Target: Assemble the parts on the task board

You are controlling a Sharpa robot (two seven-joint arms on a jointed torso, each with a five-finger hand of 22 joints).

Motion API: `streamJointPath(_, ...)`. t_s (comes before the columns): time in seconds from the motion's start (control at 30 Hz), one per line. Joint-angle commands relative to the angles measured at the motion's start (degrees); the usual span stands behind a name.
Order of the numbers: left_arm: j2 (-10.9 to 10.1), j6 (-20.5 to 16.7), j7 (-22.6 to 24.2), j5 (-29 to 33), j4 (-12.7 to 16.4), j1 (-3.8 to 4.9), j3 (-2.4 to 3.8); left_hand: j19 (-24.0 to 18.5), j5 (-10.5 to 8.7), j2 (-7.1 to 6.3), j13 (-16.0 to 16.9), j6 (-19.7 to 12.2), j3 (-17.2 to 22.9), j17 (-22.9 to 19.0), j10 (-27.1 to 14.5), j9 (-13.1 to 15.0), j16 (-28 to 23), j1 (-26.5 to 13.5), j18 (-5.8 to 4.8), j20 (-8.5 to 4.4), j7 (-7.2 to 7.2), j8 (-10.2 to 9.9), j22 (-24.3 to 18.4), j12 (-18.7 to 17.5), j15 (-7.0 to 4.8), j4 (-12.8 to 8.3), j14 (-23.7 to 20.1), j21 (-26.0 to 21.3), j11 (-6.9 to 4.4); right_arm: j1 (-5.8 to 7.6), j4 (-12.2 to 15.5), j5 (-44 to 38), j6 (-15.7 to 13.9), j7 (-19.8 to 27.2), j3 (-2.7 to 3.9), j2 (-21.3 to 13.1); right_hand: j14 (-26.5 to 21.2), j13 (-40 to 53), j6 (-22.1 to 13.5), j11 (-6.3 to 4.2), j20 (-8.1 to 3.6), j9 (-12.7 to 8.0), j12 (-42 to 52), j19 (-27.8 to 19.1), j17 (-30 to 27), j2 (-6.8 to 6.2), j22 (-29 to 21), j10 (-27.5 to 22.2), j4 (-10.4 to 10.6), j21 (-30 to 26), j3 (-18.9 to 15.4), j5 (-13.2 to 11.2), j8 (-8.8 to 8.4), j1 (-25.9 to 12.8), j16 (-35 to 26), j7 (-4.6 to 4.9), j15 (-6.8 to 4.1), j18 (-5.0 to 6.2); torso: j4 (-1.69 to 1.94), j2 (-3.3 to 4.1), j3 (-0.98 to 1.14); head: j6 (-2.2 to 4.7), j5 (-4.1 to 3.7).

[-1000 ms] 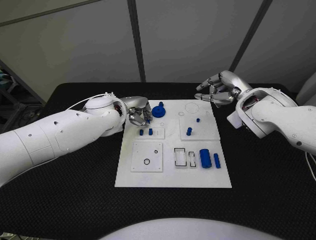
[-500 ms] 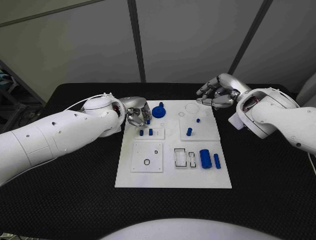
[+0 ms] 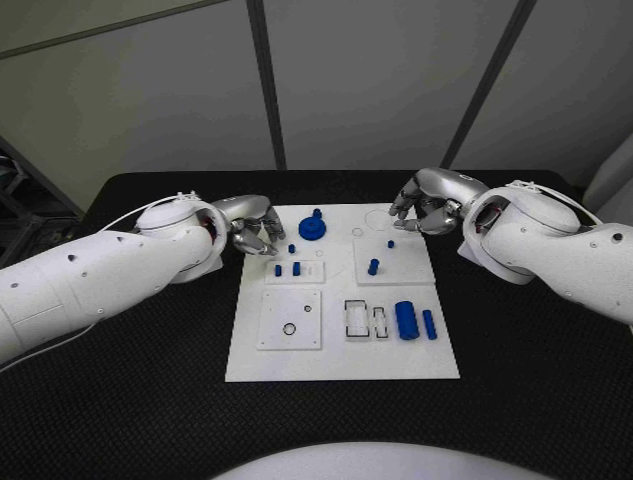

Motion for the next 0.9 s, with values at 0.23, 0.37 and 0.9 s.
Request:
streamJointPath(0.23, -6.4, -9.8, 11.0, 37.7, 4.7, 0.04, 0.15, -6.5, -0.33, 0.34, 0.1, 1.5, -3.8, -7.3, -1.1, -0.2, -5.9, -0.8, 0.30, 0.83, 0.42, -0.3, -5.0, 1.4, 0.69, -0.2, -7.5, -9.2, 0.59, -1.62, -0.4, -14.9, 3.0, -1.7, -0.42, 0.8, 3.1, -2.5, 0.4, 0.23, -0.02, -0.1, -2.5, 0.0, 0.0, -1.56, 0.4, 0.8, -0.5, 0.6, 1.7, -0.9, -1.80, -0.5, 0.4, 0.17, 0.03, -0.85, 0.20, -0.01, -0.06, 0.39, -1.92)
streamJointPath(0.37, -8.5, -11.3, 14.2, 47.7, 7.3, -0.14, 0.14, -6.8, -0.26, 1.41, 0.1, 1.9, -4.8, -11.8, -2.0, -0.2, -14.3, -0.3, 0.35, 1.32, 0.85, -0.4, -7.2, 2.4, 1.19, -0.3, -11.8, -12.1, 0.92, -2.37, -1.0, -16.3, 3.6, -2.1, -0.53, 1.3, 3.1, -3.2, 0.2, 0.38, 0.04, -0.1, -3.2, -0.1, 0.0, -1.91, 0.4, 0.5, -0.6, 0.6, 2.0, -1.1, -2.26, -0.7, 0.4, 0.28, 0.16, -0.85, 0.18, 0.06, -0.07, 0.42, -1.98)
streamJointPath(0.9, -11.7, -13.1, 18.5, 62.4, 11.7, -0.88, 0.13, -5.8, -0.21, 2.29, 0.1, 3.0, -5.3, -14.0, -1.5, -0.1, -17.8, -0.1, 0.37, 1.19, 0.82, -0.1, -8.2, 4.1, 0.97, -0.5, -9.8, -13.3, 0.82, -3.09, -3.6, -17.9, 3.6, -1.8, -0.60, 3.9, 3.1, -4.2, 0.3, 0.68, 0.29, -0.1, -4.0, -0.2, 0.1, -1.83, 0.6, 0.4, -1.1, 0.7, 2.9, -1.1, -2.88, -0.8, 0.5, 0.48, 0.37, -0.86, 0.06, 0.16, -0.05, 0.37, -1.64)
